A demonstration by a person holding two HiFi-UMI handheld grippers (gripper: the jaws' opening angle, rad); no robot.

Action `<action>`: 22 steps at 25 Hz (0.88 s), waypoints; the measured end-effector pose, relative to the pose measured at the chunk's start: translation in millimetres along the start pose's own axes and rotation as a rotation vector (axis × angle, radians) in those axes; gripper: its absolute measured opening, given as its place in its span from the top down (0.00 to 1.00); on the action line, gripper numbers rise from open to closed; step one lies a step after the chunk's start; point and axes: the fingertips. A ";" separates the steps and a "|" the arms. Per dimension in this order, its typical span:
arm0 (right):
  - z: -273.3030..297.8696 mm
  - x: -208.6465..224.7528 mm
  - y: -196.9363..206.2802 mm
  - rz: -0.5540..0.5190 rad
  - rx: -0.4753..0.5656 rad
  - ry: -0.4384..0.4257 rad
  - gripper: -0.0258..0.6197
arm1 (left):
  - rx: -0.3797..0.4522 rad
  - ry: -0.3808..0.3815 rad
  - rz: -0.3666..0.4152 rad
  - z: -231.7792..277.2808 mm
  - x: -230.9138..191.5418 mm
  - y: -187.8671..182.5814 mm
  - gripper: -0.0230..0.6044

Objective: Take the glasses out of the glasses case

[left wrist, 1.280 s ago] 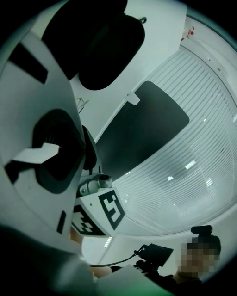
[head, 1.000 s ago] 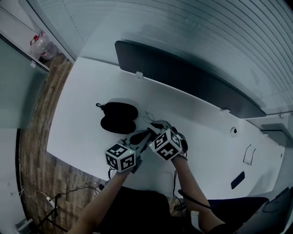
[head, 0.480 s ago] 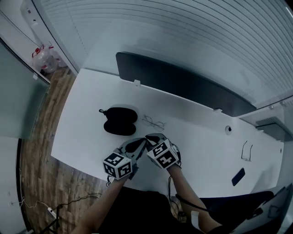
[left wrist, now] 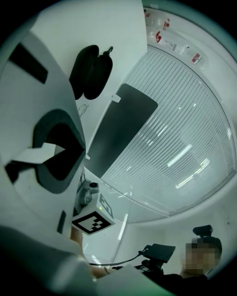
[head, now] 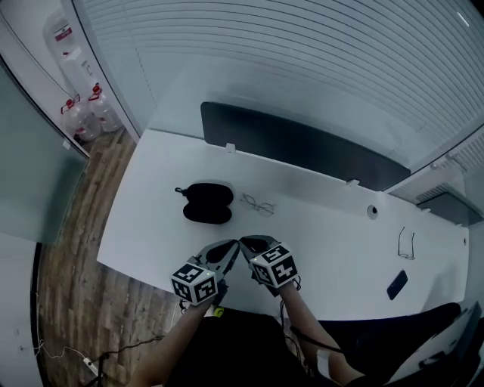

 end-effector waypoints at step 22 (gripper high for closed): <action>-55.7 -111.6 55.4 0.344 0.196 -0.077 0.91 | 0.045 0.039 0.042 -103.8 68.4 36.0 0.95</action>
Point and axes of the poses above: the fingertips, and each gripper's own axes: z forward along the fingers, x to its right, y out of its underside, and after that the axes turned 9 degrees about x, right-handed
